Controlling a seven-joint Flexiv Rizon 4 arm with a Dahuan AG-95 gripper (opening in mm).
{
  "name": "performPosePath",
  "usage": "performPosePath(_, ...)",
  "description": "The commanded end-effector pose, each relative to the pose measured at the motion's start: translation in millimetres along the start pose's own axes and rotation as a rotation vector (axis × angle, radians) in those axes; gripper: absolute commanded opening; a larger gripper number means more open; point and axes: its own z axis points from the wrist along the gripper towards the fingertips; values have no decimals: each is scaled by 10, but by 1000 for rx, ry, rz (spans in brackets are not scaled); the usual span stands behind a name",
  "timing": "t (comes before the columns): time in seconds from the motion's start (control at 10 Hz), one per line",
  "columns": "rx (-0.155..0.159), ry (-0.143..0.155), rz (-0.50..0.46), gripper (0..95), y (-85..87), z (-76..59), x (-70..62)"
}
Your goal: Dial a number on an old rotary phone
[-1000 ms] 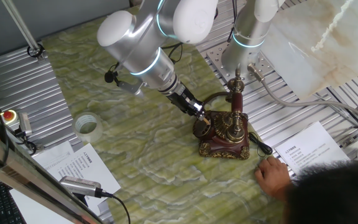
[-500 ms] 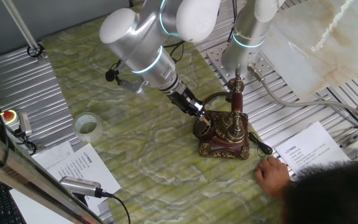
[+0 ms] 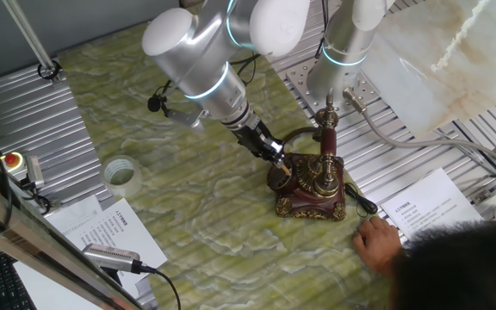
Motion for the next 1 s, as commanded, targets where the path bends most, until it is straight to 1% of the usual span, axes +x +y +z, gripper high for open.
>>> performPosePath(0.1,5,-8,-35,0,2,12,-14)
performPosePath(0.3,7,-9,-55,0,9,-3,-39)
performPosePath(0.7,17,-29,-94,0,28,22,-73)
performPosePath(0.9,37,-26,-119,0,36,-5,-111)
performPosePath(1.0,39,-28,-126,0,29,11,-115)
